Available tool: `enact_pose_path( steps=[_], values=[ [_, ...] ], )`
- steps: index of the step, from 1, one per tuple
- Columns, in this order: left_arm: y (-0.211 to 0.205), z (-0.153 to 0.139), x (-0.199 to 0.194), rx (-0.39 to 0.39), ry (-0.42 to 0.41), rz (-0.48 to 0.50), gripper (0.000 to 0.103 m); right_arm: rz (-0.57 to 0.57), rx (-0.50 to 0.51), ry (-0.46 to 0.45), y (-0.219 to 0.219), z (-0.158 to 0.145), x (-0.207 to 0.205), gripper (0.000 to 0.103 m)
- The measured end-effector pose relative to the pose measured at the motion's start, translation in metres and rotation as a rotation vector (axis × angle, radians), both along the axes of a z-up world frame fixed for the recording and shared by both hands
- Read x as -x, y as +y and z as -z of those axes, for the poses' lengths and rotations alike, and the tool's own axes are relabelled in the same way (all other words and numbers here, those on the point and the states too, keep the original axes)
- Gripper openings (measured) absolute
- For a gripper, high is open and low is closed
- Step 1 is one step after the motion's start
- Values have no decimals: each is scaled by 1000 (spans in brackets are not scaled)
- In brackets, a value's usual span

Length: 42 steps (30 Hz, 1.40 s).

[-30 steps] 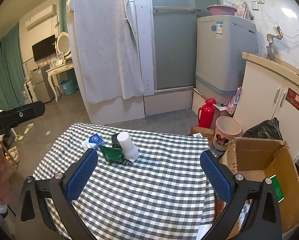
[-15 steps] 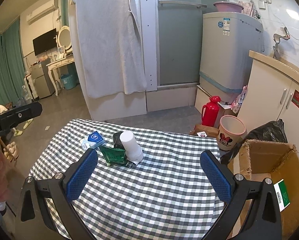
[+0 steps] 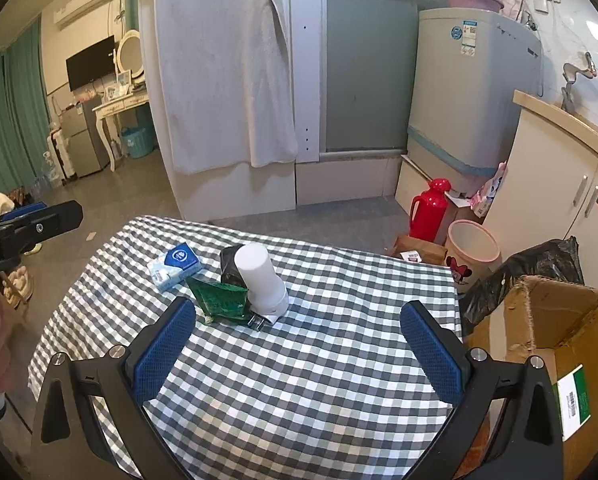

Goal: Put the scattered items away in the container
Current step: 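Approach the blue tissue pack with the left tool while the right tool approaches the white cylinder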

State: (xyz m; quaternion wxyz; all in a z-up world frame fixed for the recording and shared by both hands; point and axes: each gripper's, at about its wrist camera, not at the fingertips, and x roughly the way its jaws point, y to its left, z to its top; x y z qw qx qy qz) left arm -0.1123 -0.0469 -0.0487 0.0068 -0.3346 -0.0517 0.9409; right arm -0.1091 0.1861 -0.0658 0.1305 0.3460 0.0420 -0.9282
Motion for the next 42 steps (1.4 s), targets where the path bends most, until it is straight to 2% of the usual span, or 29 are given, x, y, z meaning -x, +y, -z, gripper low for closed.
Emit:
enact_pose_path(
  steps=[11, 14, 23, 42],
  values=[
    [-6, 35, 28, 20, -55, 4, 103, -12, -19, -44, -6, 27, 22, 103],
    [-8, 47, 36, 29, -66, 4, 103, -38, 4, -33, -8, 32, 25, 103],
    [-14, 76, 56, 21, -111, 10, 103, -52, -34, -57, -20, 54, 44, 103],
    [-21, 131, 97, 3, -217, 34, 103, -67, -38, -144, -24, 99, 84, 103]
  ],
)
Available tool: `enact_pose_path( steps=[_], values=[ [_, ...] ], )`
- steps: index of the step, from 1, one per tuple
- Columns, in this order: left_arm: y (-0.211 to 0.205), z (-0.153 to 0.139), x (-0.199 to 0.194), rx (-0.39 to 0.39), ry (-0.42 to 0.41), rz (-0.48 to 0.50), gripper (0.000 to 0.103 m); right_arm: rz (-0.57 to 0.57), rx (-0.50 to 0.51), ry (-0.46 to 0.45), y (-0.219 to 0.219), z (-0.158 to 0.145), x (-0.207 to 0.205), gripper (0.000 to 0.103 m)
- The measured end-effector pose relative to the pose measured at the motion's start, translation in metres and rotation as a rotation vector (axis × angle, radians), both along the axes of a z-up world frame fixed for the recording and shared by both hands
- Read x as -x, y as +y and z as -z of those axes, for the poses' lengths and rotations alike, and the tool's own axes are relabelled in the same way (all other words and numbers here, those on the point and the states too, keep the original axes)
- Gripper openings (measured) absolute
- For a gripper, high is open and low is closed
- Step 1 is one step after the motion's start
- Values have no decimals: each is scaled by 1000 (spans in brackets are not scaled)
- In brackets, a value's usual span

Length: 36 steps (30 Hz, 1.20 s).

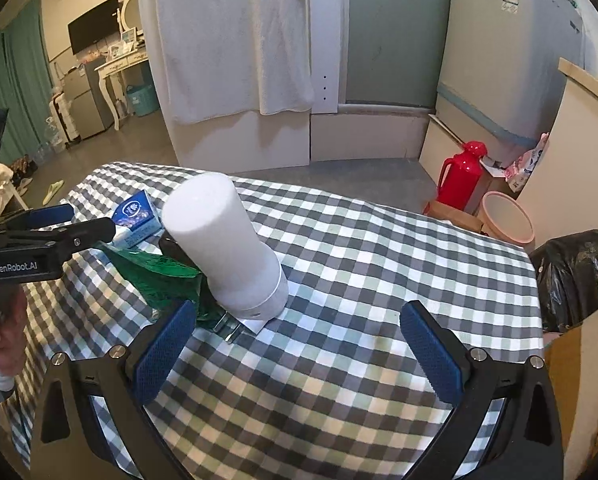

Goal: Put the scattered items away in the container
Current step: 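Approach the blue tissue pack with the left tool while the right tool approaches the white cylinder, then grasp the tissue pack with the left tool while the right tool grasps the white cylinder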

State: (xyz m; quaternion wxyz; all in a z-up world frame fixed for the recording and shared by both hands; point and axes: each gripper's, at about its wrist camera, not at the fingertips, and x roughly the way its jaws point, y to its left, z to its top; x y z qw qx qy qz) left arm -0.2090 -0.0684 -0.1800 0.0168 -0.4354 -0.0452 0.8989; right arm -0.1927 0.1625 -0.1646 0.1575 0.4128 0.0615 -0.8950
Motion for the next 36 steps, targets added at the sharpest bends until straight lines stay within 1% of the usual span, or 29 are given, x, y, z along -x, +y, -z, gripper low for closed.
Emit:
enact_pose_path(
  steps=[7, 14, 18, 20, 22, 25, 30, 32, 34, 35, 36],
  values=[
    [1, 12, 12, -9, -25, 30, 103, -4, 15, -15, -2, 8, 14, 103],
    [2, 21, 22, -9, -36, 40, 103, -8, 20, -31, -7, 15, 26, 103],
    [1, 26, 26, -19, -45, 41, 103, -24, 25, -36, -12, 17, 32, 101],
    [1, 29, 27, -20, -51, 44, 103, -32, 25, -41, -15, 20, 32, 97],
    [2, 31, 28, -19, -54, 47, 103, -38, 26, -54, -20, 22, 33, 91],
    [2, 34, 28, -18, -54, 48, 103, -46, 26, -73, -23, 26, 36, 85],
    [2, 35, 28, -24, -50, 48, 103, -47, 25, -77, -25, 29, 40, 81],
    [2, 35, 28, -20, -48, 50, 102, -45, 23, -75, -26, 29, 40, 73],
    [3, 35, 28, -17, -44, 57, 98, -50, 27, -75, -27, 29, 40, 60],
    [4, 35, 28, -12, -41, 60, 93, -54, 30, -75, -28, 28, 39, 58],
    [6, 35, 28, -5, -39, 64, 89, -56, 32, -75, -28, 28, 38, 54]
  ],
)
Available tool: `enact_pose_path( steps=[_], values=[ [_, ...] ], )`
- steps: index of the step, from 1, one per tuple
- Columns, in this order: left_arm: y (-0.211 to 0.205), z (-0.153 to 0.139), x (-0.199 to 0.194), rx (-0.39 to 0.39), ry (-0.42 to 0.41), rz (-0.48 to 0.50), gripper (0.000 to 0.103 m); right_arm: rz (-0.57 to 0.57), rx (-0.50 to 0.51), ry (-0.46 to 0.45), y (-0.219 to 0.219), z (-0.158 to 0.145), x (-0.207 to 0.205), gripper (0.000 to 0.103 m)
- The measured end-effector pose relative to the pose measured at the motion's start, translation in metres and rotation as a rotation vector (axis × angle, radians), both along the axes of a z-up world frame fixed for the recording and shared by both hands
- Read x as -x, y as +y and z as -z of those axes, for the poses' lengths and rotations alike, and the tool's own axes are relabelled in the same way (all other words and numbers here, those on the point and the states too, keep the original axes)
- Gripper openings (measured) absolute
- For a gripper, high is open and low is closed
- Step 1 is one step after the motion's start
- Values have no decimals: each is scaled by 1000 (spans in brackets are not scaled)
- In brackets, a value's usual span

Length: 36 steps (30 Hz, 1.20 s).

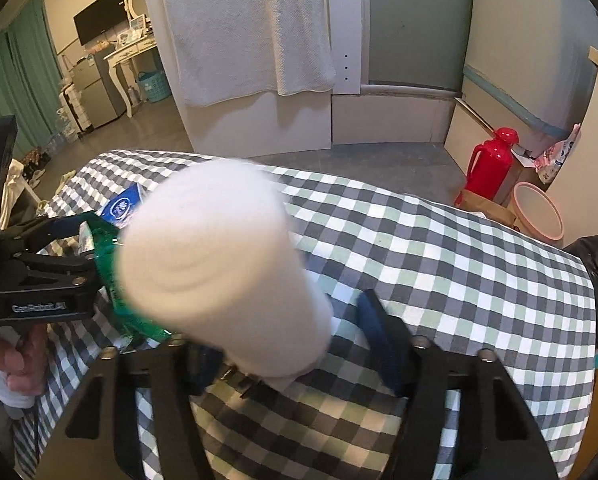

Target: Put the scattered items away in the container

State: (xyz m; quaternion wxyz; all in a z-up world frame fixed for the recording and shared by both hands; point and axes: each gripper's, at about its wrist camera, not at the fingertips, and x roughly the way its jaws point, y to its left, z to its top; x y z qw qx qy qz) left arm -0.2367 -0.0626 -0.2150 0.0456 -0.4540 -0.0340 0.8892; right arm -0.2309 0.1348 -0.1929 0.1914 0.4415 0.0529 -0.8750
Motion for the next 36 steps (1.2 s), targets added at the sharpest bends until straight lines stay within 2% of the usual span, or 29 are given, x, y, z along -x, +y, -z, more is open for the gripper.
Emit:
enact_pose_path(
  steps=[2, 3, 6, 25, 36],
  values=[
    [4, 0, -1, 18, 5, 6, 83, -3, 11, -1, 1, -1, -1, 45],
    [5, 0, -1, 27, 8, 6, 75, -2, 16, -2, 1, -1, -2, 45],
    [8, 0, -2, 34, 16, 12, 71, 0, 24, -6, 4, -1, -2, 45],
    [9, -16, -25, 32, 55, -12, 67, 16, 63, -1, 19, -14, -24, 45],
    [4, -47, -49, 36, 102, -67, 67, 19, 77, 34, 25, -40, -45, 45]
  ],
)
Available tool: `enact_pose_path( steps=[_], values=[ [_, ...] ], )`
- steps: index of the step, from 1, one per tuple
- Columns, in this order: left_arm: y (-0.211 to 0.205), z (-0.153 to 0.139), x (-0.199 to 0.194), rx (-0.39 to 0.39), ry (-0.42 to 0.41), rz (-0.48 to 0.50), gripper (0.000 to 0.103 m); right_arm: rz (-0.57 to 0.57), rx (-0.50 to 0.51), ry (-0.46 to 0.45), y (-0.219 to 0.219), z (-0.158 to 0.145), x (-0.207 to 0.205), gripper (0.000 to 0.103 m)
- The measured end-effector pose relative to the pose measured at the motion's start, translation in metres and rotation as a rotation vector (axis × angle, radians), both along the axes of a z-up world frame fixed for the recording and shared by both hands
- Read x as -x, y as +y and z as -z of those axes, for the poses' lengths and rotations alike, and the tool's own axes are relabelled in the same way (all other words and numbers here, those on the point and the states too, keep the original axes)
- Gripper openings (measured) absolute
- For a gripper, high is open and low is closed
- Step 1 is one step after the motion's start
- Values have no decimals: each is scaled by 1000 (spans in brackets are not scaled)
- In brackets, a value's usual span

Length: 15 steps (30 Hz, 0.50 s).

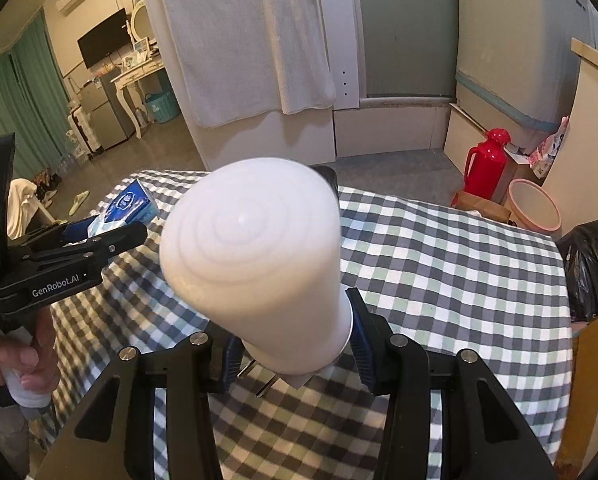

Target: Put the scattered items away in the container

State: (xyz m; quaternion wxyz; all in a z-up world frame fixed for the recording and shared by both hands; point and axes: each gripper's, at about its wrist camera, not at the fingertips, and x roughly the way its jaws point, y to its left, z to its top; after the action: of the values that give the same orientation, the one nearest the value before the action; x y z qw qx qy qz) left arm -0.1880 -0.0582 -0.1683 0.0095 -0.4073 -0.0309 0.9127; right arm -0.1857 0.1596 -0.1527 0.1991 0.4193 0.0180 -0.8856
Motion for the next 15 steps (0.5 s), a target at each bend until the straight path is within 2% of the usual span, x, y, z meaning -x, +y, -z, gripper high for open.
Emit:
enact_pose_path(
  steps=[15],
  values=[
    [-1, -51, -44, -2, 88, -43, 67, -5, 1, 78, -6, -48, -43, 45]
  ],
)
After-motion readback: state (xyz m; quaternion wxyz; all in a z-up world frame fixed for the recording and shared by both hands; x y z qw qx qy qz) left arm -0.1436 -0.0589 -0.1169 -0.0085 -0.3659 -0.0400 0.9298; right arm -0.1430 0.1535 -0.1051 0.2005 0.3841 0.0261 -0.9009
